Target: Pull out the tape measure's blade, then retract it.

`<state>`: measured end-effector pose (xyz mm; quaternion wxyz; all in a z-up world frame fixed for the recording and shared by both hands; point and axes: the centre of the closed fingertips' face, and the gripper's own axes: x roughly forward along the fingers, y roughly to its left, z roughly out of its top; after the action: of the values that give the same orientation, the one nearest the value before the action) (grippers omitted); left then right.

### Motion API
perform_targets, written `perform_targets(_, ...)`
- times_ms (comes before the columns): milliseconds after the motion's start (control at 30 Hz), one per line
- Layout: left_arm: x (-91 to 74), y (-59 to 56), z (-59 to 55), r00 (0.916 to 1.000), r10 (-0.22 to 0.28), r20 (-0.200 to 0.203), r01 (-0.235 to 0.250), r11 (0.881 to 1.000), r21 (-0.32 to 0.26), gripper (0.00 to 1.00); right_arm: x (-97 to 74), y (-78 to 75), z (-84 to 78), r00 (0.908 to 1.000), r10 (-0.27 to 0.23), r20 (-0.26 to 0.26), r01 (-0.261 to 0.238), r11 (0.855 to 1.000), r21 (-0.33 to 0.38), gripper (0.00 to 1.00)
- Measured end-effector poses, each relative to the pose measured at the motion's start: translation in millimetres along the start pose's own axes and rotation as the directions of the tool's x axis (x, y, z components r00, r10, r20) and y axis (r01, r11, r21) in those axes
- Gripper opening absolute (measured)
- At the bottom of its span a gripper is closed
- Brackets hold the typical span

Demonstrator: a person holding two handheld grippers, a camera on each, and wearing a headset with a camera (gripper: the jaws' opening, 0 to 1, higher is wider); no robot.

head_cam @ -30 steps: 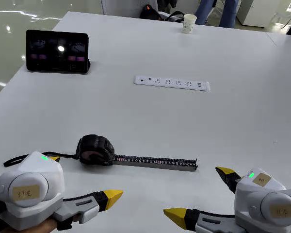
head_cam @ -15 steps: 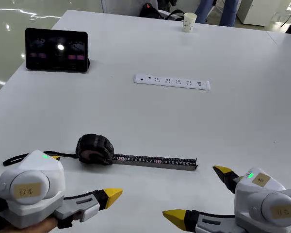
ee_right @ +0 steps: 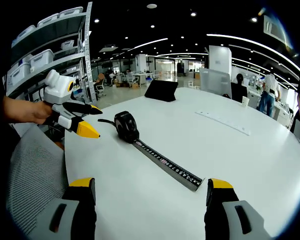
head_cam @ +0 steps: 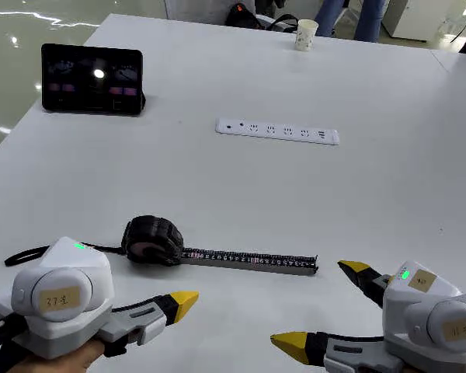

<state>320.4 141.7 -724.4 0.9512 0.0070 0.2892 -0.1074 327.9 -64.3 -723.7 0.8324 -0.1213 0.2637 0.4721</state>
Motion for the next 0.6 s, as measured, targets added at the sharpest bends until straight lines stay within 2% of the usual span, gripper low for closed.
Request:
perform_targets(333,14.1,1.1,5.8,0.9998,0.021,0.005,-0.021,0.999,-0.027,0.95,5.6,-11.1,-5.0,0.9993,0.031,-0.018,-0.032,0.999,-0.033,0.82)
perform_targets(600,22.6,4.5,9.3,0.9986,0.053,0.007,-0.053,0.998,-0.023,0.94,11.6,-21.7,-7.3,0.9982,0.051,-0.032,-0.053,0.997,-0.053,0.78)
